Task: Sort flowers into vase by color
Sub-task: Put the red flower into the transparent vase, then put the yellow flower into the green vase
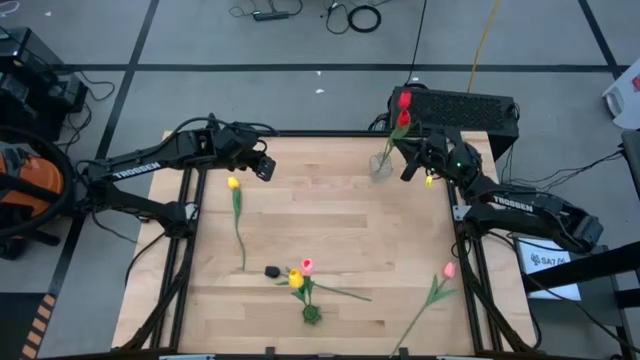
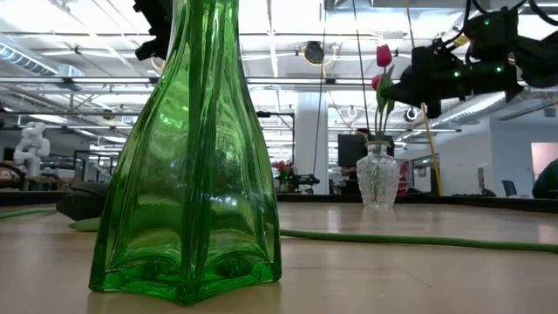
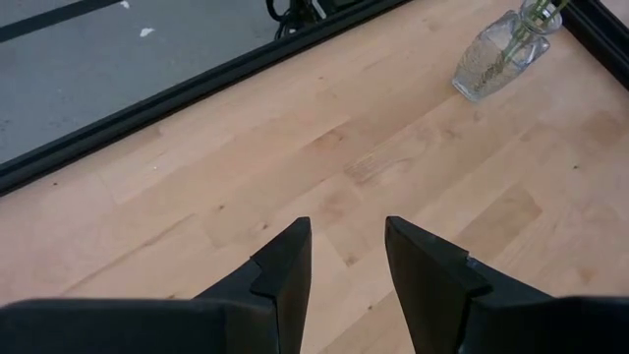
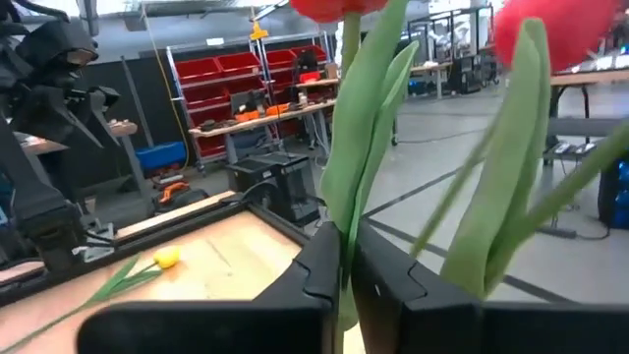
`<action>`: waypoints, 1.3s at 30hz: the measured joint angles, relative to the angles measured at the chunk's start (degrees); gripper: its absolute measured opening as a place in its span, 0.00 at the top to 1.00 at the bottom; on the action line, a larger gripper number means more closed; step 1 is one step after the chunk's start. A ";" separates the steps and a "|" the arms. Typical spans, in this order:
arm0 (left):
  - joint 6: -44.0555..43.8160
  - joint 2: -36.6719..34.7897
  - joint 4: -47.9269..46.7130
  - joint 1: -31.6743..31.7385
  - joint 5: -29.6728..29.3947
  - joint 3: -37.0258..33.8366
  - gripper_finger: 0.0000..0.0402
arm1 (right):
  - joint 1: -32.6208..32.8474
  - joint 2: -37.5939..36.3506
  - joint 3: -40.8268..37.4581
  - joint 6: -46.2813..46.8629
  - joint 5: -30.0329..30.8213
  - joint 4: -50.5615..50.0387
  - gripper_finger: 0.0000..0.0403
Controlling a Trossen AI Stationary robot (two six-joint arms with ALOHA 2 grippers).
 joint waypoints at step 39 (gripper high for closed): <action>-31.85 0.52 -25.50 -0.07 0.40 -0.05 0.66 | 2.69 -7.93 43.79 20.84 0.05 -110.34 0.74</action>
